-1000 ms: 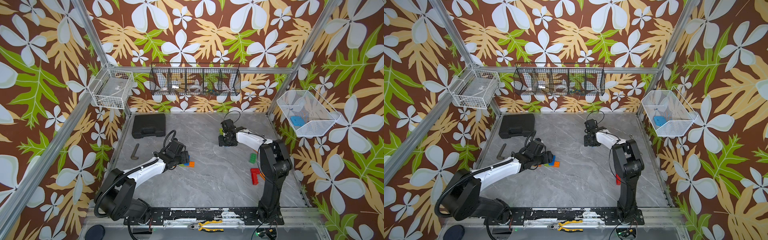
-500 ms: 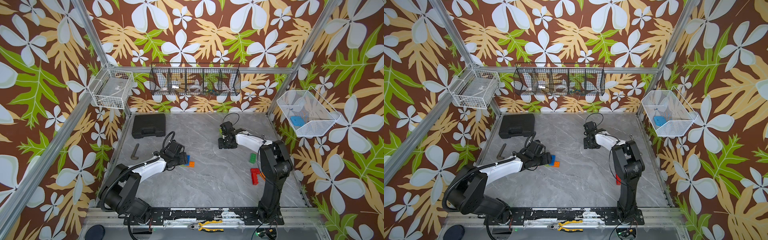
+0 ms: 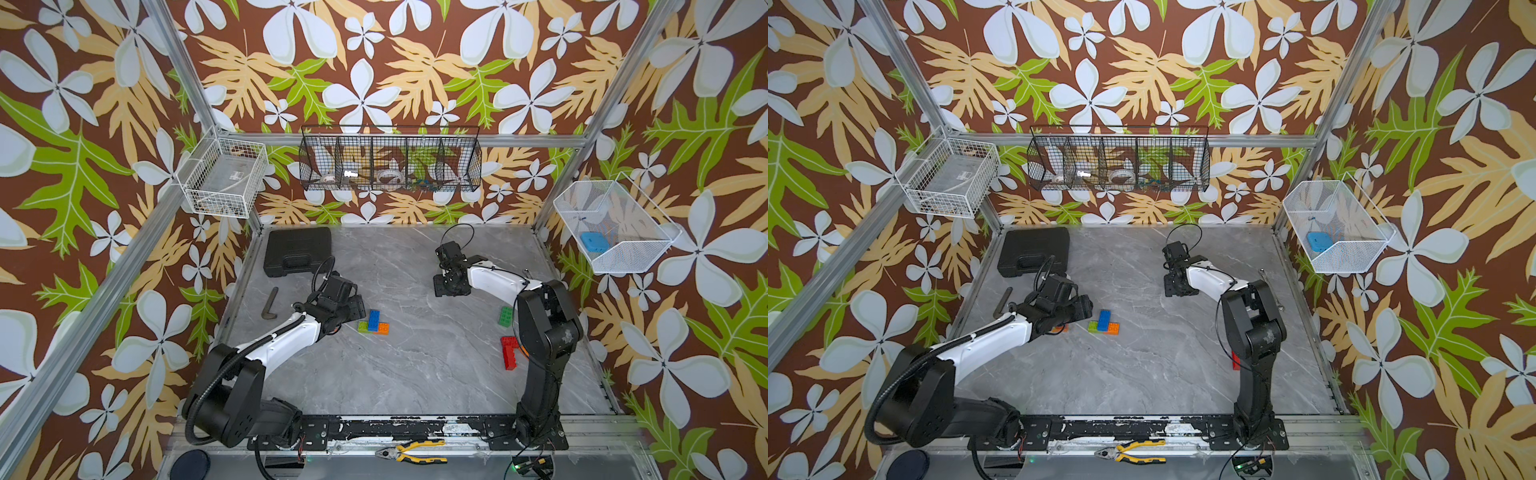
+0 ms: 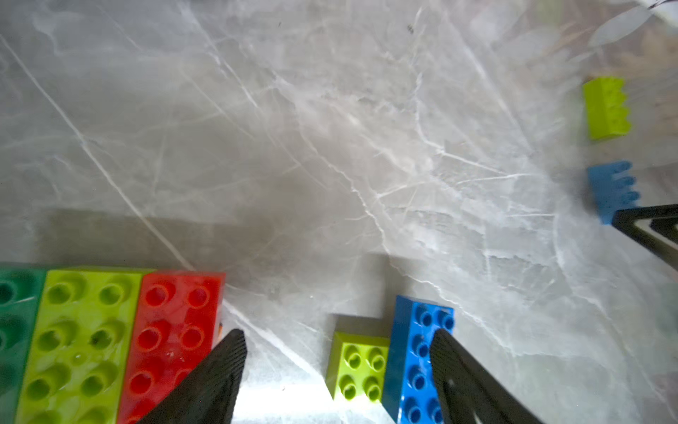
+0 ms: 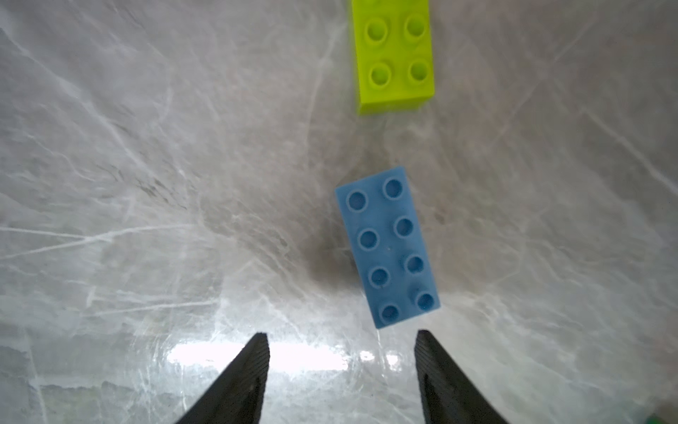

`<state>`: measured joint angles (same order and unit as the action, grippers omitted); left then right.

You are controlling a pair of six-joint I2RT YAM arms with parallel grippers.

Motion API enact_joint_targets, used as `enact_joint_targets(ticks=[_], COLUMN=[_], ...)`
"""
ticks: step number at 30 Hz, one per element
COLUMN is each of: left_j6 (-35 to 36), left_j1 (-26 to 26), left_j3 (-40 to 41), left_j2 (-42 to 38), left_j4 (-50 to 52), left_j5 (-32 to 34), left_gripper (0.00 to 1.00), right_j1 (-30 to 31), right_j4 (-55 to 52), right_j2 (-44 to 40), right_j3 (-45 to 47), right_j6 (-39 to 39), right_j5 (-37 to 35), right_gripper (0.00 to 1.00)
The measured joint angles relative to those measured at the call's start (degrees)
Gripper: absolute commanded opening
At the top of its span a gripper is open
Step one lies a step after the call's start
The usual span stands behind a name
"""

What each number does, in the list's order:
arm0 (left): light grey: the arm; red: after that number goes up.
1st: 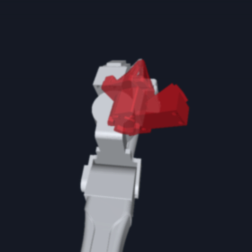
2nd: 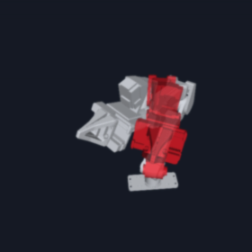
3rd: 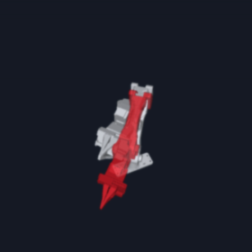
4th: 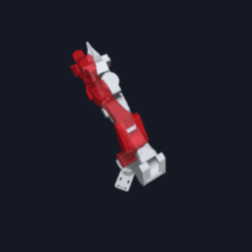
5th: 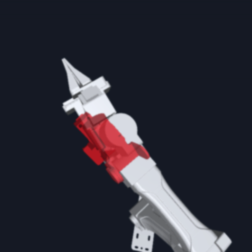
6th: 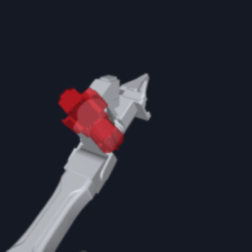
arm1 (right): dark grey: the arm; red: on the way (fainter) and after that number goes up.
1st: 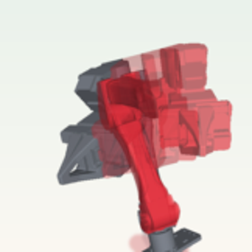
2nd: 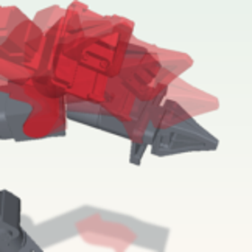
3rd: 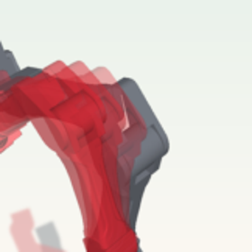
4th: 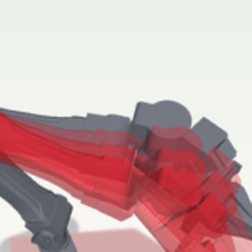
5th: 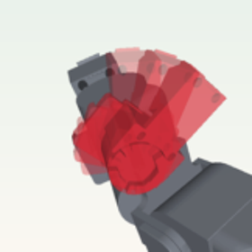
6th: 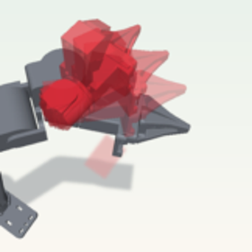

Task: Assemble a rectangle with lego
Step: Move the lego brick at the center of the board.

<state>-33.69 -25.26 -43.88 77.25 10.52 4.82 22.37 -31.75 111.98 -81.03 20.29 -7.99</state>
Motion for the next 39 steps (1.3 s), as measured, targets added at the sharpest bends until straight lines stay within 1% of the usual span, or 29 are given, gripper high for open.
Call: enact_joint_targets(ticks=[4,6,8,10,11,13,15,18,20,24,25,27,30,31,33,35,37,39], left_j6=[0.7,0.83,0.83,0.83,0.85,0.85,0.85,1.03,1.27,1.16,0.85,-0.13,-1.79,-2.4,-3.58,-4.2,-5.2,-6.1], left_j1=[-1.6,-2.34,-2.58,-2.67,-2.67,-2.67,-2.73,-3.87,-5.73,-10.16,-11.15,-13.31,-15.8,-16.41,-17.46,-18.84,-21.18,-24.33], left_j3=[-0.87,-1.51,-1.88,-2.05,-2.12,-2.32,-2.71,-3.91,-5.2,-7.37,-7.54,-7.74,-7.87,-7.96,-8.55,-9.64,-11.19,-13.29], left_j2=[-3.93,-4.63,-5.09,-5.57,-5.79,-6.27,-6.45,-6.45,-6.25,-4.98,-4.72,-4.02,-2.86,-2.51,-1.57,-0.31,1.7,4.94], left_j4=[0.39,0.39,0.46,0.63,0.81,1.18,1.77,3.1,4.22,5.11,5.27,5.66,6.23,6.38,7.1,7.69,8.11,8.52], left_j5=[-0.44,-0.7,-0.81,-0.79,-0.79,-0.76,-0.57,1.25,3.1,6.23,6.8,7.58,8.22,8.24,8.39,8.92,8.96,8.94], left_gripper=[0.8,0.79,0.78,0.76,0.75,0.75,0.75,0.76,0.76,0.74,0.73,0.72,0.69,0.69,0.68,0.68,0.68,0.69], right_j1=[-1.77,-2.56,-2.82,-2.82,-2.82,-2.82,-2.73,-1.18,1.57,8.94,10.71,14.78,19.1,19.82,20.59,20.02,17.97,13.66], right_j4=[-1.25,-1.66,-2.19,-2.23,-2.25,-2.25,-1.11,0.85,1.57,4.17,4.83,6.25,8.35,9.16,10.73,11.37,11.78,11.8], right_j2=[2.38,4.72,7.19,9.33,9.99,10.88,10.27,7.19,4.11,-4.11,-6.14,-9.9,-12.24,-12.74,-14.6,-18.8,-23.58,-28.26], right_j3=[-3.39,-5.29,-7.5,-9.27,-9.68,-9.6,-7.93,-3.1,1.49,13.46,16.24,21.24,24.09,24.39,25.33,26.95,28.81,31.41], right_j6=[-2.21,-3.08,-4.26,-4.52,-4.76,-4.92,-4.2,-2.16,-0.31,8.07,10.8,17.18,25.14,27.02,30.42,32.35,33.29,33.09], right_j5=[-1.62,-2.49,-2.03,-1.2,-0.79,0.22,1.38,1.81,1.7,1.42,1.36,1.22,3.3,5.07,9.29,11.58,12.9,13.46], right_gripper=[0.69,0.67,0.62,0.54,0.5,0.37,0.29,0.24,0.22,0.22,0.24,0.35,0.48,0.5,0.55,0.56,0.56,0.55])
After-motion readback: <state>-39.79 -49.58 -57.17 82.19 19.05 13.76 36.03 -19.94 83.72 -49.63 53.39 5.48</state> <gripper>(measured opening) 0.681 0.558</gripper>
